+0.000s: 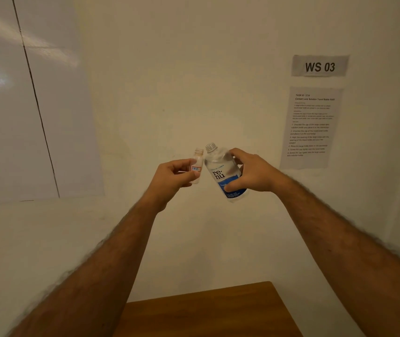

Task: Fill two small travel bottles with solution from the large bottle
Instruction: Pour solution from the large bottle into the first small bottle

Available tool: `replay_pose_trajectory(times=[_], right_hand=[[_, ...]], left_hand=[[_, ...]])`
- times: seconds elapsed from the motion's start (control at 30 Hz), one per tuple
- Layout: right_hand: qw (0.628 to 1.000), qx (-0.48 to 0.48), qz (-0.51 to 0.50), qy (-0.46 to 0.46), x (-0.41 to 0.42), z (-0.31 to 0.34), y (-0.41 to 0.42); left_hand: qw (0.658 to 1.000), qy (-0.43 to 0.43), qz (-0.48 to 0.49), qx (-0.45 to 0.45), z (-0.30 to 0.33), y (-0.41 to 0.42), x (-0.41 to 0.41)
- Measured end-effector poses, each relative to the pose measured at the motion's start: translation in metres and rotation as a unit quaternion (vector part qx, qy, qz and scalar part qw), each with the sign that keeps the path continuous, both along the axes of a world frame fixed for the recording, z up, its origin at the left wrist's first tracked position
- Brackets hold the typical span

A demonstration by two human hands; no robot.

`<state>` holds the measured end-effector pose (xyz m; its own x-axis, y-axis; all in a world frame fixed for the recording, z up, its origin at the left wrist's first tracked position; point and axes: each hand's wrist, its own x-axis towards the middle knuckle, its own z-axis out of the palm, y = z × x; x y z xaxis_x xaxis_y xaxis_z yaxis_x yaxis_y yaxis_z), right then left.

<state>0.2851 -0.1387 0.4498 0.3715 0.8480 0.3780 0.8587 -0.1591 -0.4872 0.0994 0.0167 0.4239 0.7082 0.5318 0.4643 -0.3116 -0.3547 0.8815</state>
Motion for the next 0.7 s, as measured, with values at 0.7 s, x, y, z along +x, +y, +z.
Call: replay_pose_trajectory(times=[0.7], right_hand=[[0.994,-0.049,-0.02,-0.098,-0.004,0.02,-0.008]], left_hand=[[1.0,0.001,-0.002,-0.01,-0.004,0.001,-0.002]])
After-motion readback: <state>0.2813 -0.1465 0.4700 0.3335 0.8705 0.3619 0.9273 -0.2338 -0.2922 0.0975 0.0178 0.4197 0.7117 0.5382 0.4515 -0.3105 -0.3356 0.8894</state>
